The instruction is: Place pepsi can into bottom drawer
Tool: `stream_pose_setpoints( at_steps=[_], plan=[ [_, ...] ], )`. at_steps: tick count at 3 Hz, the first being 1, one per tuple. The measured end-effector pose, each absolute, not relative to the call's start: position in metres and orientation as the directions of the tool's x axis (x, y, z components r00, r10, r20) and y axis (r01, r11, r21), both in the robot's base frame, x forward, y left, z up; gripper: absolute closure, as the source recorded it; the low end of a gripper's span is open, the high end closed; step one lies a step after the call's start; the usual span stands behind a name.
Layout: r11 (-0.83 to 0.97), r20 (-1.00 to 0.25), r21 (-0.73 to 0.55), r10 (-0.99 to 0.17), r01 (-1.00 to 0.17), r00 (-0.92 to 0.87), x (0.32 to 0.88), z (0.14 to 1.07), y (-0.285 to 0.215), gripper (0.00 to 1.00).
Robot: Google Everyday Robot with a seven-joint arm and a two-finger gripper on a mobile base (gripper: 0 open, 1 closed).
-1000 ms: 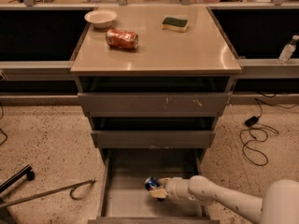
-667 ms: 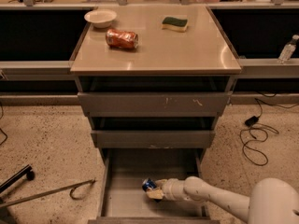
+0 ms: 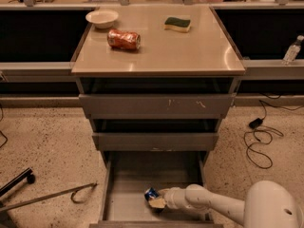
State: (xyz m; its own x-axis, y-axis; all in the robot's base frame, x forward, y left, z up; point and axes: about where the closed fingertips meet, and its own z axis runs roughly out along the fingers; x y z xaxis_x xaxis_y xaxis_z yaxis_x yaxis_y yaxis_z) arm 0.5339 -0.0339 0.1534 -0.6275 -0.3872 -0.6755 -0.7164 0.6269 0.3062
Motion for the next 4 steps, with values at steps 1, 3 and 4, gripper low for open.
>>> stream_pose_setpoints(
  at_steps=[1,3,4],
  plan=[
    [0.628,-0.643,0.321,-0.404,-0.708,-0.650,0.5209,0.1263,-0.0321,1.00],
    [0.628,-0.641,0.322,-0.406,-0.708,-0.651,0.5197,0.1244,-0.0317,0.60],
    [0.628,-0.641,0.323,-0.406,-0.708,-0.651,0.5196,0.1244,-0.0316,0.36]
  ],
)
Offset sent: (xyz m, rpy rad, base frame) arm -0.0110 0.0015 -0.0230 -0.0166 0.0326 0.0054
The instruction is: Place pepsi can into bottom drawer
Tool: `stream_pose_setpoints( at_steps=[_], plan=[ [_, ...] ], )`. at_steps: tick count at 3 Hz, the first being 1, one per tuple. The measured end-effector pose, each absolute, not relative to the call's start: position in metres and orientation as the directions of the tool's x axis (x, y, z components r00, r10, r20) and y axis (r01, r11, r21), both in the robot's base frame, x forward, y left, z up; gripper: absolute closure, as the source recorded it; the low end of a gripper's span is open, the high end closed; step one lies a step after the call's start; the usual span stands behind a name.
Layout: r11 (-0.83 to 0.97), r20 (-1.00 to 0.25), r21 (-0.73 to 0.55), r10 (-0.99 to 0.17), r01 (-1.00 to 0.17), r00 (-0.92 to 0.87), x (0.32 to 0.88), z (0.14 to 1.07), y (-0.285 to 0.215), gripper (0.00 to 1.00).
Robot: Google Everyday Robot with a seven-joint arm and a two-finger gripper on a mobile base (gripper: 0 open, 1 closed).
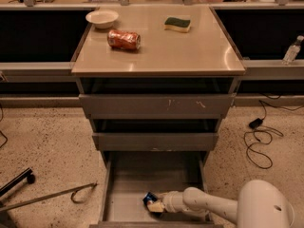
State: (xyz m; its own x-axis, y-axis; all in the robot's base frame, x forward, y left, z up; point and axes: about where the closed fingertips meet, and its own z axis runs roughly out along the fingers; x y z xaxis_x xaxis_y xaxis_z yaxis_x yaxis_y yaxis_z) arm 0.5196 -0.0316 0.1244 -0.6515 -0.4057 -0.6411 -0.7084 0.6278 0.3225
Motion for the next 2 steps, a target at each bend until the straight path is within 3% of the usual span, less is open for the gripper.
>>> stream_pose_setpoints(
  at_steps=[1,2],
  plan=[
    [0.628,-0.641,0.323,-0.406,-0.708,-0.651,0.5196,0.1244,-0.0316,0.14],
    [0.628,-0.641,0.323,-0.406,-0.708,-0.651,0.5196,0.1244,-0.0316,0.00]
  ],
)
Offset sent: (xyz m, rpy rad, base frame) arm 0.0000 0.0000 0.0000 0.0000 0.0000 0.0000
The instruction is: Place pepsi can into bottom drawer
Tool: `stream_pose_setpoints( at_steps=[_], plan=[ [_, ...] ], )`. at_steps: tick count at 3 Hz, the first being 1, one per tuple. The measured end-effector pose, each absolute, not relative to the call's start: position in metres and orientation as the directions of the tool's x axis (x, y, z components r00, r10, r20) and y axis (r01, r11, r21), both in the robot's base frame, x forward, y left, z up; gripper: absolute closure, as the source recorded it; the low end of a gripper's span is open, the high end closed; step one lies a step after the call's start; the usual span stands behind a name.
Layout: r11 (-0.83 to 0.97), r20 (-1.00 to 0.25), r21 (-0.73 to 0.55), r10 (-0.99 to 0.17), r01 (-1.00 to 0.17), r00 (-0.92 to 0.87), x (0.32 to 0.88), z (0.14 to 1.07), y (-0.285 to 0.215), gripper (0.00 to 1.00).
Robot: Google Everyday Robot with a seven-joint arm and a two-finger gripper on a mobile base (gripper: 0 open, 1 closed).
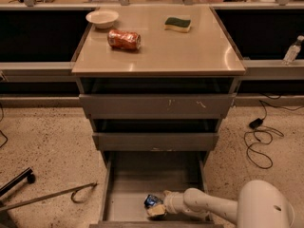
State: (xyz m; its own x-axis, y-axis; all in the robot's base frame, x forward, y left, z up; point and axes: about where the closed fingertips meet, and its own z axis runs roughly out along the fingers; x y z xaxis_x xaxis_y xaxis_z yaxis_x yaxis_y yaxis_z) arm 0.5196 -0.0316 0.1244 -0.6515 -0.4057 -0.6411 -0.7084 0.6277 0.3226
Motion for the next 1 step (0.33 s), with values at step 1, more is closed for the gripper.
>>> stream_pose_setpoints(
  at_steps=[1],
  plan=[
    [0.628,-0.641,0.323,-0.406,-0.708,-0.651,0.5196,0.1244,-0.0316,0.00]
  ],
)
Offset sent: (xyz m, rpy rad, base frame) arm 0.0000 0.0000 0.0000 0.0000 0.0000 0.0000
